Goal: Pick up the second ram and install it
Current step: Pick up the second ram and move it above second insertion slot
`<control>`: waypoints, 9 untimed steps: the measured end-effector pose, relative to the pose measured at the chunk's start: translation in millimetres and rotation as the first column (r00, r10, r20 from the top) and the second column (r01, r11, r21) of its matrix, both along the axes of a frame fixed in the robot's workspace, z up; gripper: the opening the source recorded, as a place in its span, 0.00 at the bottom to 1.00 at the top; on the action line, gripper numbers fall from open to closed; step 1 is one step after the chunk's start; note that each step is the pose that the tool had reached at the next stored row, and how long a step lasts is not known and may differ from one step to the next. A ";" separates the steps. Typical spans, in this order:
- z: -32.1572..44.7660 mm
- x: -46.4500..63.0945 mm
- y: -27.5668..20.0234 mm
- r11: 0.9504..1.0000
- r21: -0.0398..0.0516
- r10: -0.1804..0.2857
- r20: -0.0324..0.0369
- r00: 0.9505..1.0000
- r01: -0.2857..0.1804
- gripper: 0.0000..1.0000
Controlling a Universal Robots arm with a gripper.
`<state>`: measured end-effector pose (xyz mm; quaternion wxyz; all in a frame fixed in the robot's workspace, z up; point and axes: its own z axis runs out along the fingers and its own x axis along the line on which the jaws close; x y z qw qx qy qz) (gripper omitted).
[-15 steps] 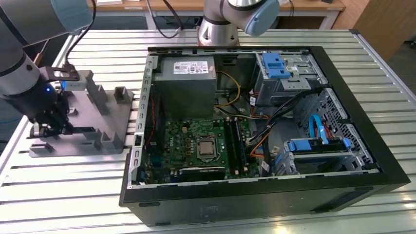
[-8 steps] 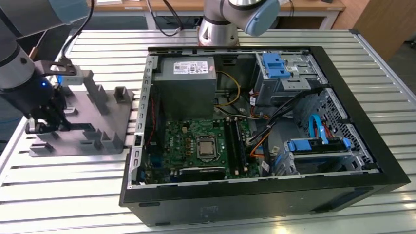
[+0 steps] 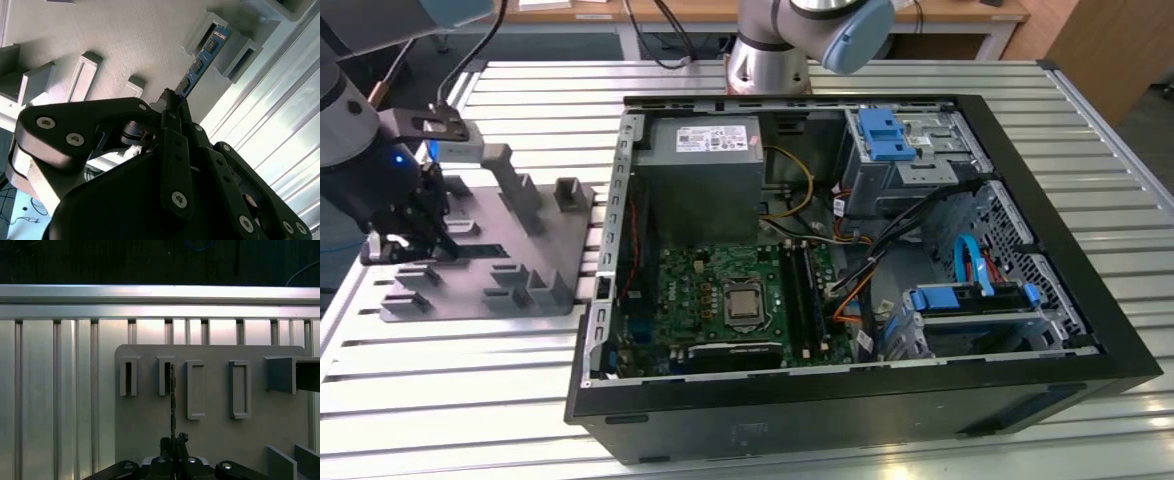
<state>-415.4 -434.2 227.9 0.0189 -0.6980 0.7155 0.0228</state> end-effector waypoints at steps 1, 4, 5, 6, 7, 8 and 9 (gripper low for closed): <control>1.8 0.0 0.0 1.000 0.000 0.000 0.000 1.000 0.000 0.14; 6.6 0.0 0.0 1.000 0.000 0.000 0.000 1.000 0.000 0.14; 8.1 0.0 0.0 1.000 0.000 0.000 0.000 1.000 0.000 0.14; 9.7 0.0 0.0 1.000 0.000 0.000 0.000 1.000 0.000 0.14; 11.2 0.0 0.0 1.000 0.000 0.000 0.000 1.000 0.000 0.14; 12.8 0.0 0.0 1.000 0.000 0.000 0.000 1.000 0.000 0.14; 14.2 0.0 0.0 1.000 0.000 0.000 0.000 1.000 0.000 0.14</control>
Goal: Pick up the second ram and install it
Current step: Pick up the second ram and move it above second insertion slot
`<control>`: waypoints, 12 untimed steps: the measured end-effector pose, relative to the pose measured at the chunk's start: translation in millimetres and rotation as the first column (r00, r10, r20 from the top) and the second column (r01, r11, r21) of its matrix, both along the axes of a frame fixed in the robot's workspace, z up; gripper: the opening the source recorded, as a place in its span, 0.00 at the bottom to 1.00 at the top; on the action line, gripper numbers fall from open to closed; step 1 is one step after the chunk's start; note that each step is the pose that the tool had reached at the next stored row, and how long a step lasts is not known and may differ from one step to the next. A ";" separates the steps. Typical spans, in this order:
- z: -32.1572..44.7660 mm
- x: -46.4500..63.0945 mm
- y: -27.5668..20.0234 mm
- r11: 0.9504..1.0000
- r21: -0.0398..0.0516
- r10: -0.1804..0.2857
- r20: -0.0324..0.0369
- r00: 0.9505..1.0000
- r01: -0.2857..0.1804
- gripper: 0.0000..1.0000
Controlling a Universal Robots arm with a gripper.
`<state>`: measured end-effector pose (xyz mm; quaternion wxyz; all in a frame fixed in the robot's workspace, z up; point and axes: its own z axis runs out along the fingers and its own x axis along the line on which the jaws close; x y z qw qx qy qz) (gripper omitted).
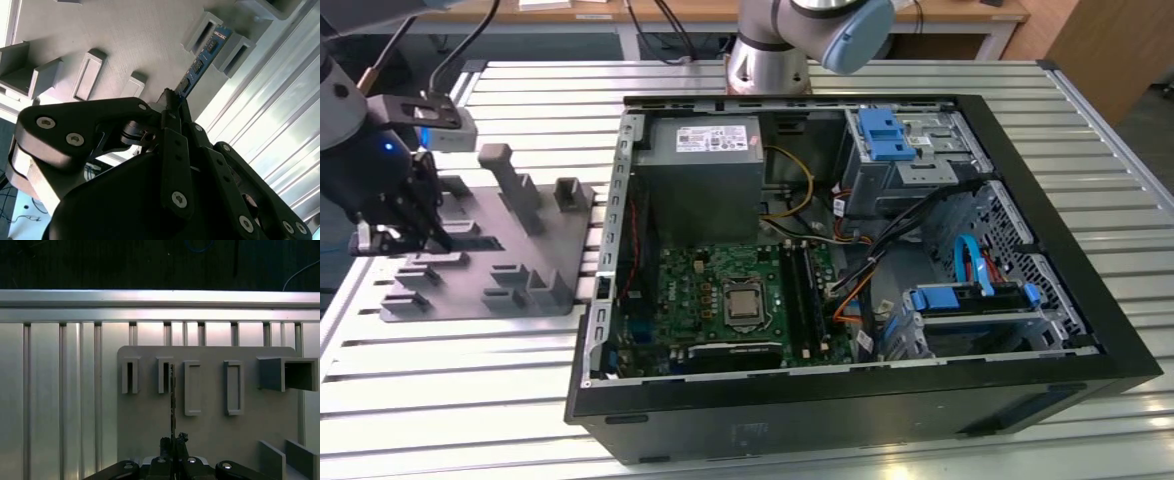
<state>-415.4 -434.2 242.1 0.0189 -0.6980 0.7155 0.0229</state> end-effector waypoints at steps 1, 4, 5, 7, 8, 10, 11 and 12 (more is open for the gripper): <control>1.4 0.0 0.0 1.000 0.000 0.000 0.000 1.000 0.000 0.14; 5.0 0.0 0.0 1.000 0.000 0.000 0.000 1.000 0.000 0.14; 6.1 0.0 0.0 1.000 0.000 0.000 0.000 1.000 0.000 0.14; 8.2 0.0 0.0 1.000 0.000 0.000 0.000 1.000 0.000 0.14; 9.3 0.0 0.0 1.000 0.000 0.000 0.000 1.000 0.000 0.14; 11.5 0.0 0.0 1.000 0.000 0.000 0.000 1.000 0.000 0.14; 12.6 0.0 0.0 1.000 0.000 0.000 0.000 1.000 0.000 0.14; 13.5 0.0 0.0 1.000 0.000 0.000 0.000 1.000 0.000 0.14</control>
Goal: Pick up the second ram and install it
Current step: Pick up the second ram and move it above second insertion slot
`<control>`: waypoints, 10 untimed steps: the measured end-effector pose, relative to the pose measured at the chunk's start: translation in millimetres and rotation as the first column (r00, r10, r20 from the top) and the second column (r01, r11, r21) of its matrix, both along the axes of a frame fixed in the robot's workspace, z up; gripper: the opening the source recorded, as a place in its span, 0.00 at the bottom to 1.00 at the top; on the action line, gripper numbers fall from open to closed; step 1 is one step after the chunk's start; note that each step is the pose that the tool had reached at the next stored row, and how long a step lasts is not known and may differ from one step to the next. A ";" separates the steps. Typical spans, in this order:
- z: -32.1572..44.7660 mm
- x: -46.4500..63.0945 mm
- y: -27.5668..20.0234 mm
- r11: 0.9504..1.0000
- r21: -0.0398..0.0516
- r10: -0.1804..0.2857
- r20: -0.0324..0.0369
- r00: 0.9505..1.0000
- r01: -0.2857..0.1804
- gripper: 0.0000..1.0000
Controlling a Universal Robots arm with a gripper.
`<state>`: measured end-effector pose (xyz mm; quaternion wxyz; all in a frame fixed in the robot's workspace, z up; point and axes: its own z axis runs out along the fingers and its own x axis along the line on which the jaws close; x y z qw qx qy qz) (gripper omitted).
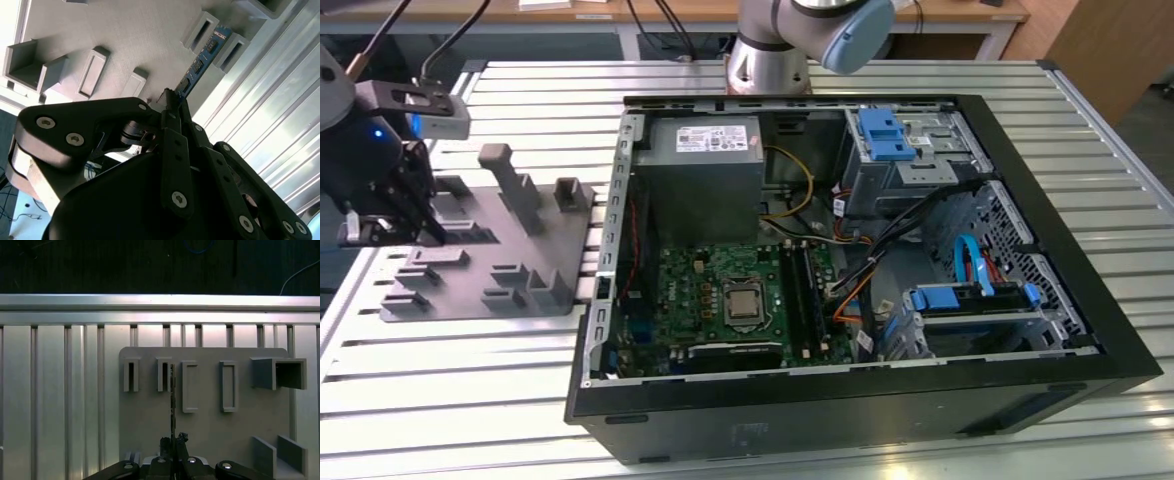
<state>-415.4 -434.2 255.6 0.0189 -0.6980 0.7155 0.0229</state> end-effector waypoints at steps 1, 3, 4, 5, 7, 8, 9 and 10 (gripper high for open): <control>1.0 0.0 0.0 1.000 0.000 0.000 0.000 1.000 0.000 0.14; 3.2 0.0 0.0 1.000 0.000 0.000 0.000 1.000 0.000 0.14; 4.4 0.0 0.0 1.000 0.000 0.000 0.000 1.000 0.000 0.14; 5.7 0.0 0.0 1.000 0.000 0.000 0.000 1.000 0.000 0.14; 8.8 0.0 0.0 1.000 0.000 0.000 0.000 1.000 0.000 0.14; 10.3 0.0 0.0 1.000 0.000 0.000 0.000 1.000 0.000 0.14; 11.6 0.0 0.0 1.000 0.000 0.000 0.000 1.000 0.000 0.14; 12.9 0.0 0.0 1.000 0.000 0.000 0.000 1.000 0.000 0.14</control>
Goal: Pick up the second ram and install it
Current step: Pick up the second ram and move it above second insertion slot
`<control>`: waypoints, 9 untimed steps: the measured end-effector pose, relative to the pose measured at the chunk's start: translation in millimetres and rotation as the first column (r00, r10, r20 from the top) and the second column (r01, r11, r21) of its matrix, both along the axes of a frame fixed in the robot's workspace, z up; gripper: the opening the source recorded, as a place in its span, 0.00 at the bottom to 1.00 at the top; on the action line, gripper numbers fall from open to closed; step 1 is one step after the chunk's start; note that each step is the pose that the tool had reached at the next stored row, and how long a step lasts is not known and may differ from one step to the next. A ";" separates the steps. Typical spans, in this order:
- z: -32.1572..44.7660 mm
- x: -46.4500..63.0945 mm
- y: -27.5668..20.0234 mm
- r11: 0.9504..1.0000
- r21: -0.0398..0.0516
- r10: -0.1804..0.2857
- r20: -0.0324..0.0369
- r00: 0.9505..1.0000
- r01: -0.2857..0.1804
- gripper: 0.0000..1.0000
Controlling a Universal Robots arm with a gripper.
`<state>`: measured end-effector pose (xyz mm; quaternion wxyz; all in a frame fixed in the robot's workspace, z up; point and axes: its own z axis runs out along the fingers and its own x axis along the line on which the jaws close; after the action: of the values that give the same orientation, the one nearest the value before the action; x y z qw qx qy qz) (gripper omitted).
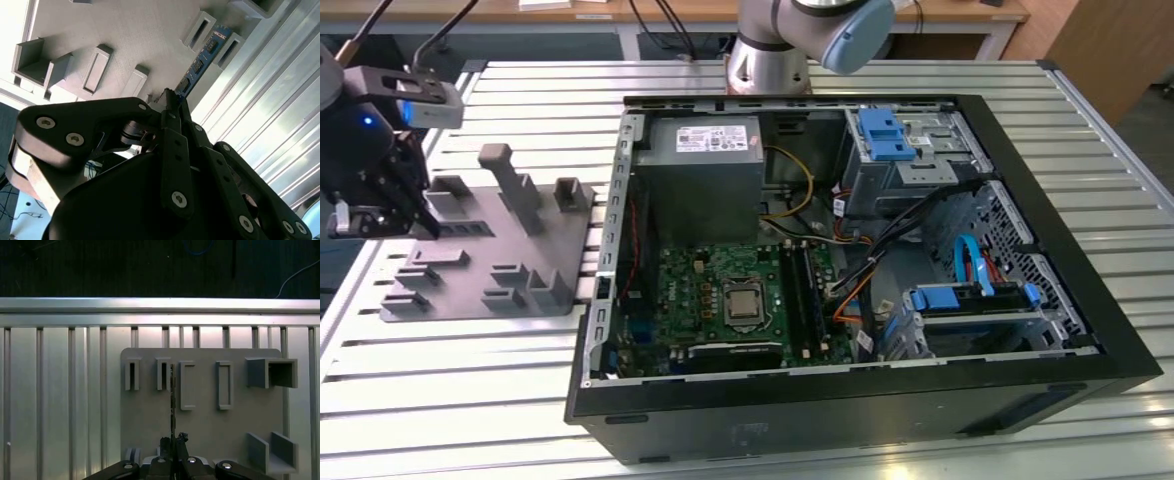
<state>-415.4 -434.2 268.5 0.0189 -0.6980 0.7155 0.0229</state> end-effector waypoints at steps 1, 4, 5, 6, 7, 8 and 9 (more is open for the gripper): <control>1.2 0.0 0.0 1.000 0.000 0.000 0.000 1.000 0.000 0.14; 4.9 0.0 0.0 1.000 0.000 0.000 0.000 1.000 0.000 0.14; 6.2 0.0 0.0 1.000 0.000 0.000 0.000 1.000 0.000 0.14; 7.6 0.0 0.0 1.000 0.000 0.000 0.000 1.000 0.000 0.14; 8.8 0.0 0.0 1.000 0.000 0.000 0.000 1.000 0.000 0.14; 9.9 0.0 0.0 1.000 0.000 0.000 0.000 1.000 0.000 0.14; 11.0 0.0 0.0 1.000 0.000 0.000 0.000 1.000 0.000 0.14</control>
<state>-415.4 -434.2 279.6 0.0190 -0.6980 0.7155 0.0230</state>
